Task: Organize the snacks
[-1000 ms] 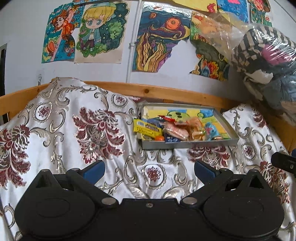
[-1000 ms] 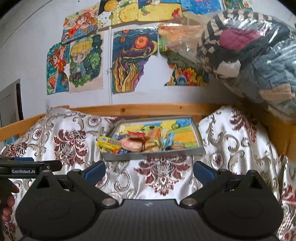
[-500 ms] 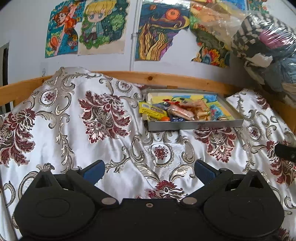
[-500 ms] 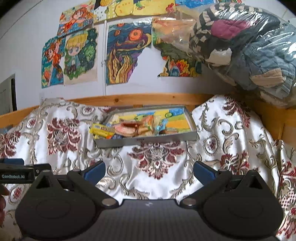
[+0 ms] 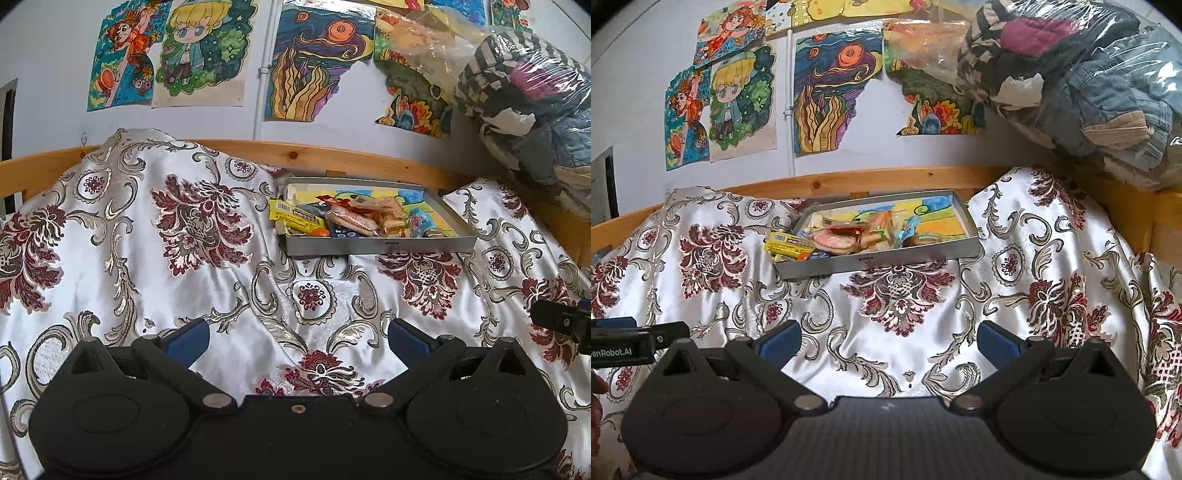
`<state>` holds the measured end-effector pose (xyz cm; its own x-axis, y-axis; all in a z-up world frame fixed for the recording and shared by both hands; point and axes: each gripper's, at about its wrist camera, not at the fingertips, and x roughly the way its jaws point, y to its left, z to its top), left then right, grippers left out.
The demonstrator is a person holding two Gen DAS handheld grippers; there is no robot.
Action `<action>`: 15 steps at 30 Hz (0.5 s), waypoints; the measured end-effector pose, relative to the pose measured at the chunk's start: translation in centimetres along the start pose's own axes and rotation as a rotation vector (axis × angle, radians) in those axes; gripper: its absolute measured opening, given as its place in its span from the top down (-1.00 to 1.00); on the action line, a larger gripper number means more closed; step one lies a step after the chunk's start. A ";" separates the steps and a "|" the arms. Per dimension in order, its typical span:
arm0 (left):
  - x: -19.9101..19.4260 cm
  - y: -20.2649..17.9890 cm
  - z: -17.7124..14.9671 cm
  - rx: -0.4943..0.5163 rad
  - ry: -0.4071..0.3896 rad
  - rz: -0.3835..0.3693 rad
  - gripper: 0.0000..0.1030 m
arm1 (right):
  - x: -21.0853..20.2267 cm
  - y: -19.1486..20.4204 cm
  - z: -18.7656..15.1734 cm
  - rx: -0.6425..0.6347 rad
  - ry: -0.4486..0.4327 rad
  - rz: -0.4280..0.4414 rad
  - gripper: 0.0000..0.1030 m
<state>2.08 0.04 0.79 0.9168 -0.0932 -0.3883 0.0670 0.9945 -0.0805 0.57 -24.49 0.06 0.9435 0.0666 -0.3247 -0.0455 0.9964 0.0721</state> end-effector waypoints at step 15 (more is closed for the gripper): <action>-0.2 -0.2 -0.2 0.011 -0.009 -0.006 -0.98 | -0.1 0.3 -0.6 -0.027 -0.004 -0.004 -1.00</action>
<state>1.80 -0.12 0.72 0.9198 -0.0987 -0.3798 0.0766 0.9944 -0.0731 0.22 -24.18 -0.44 0.9448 0.0627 -0.3215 -0.0507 0.9977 0.0456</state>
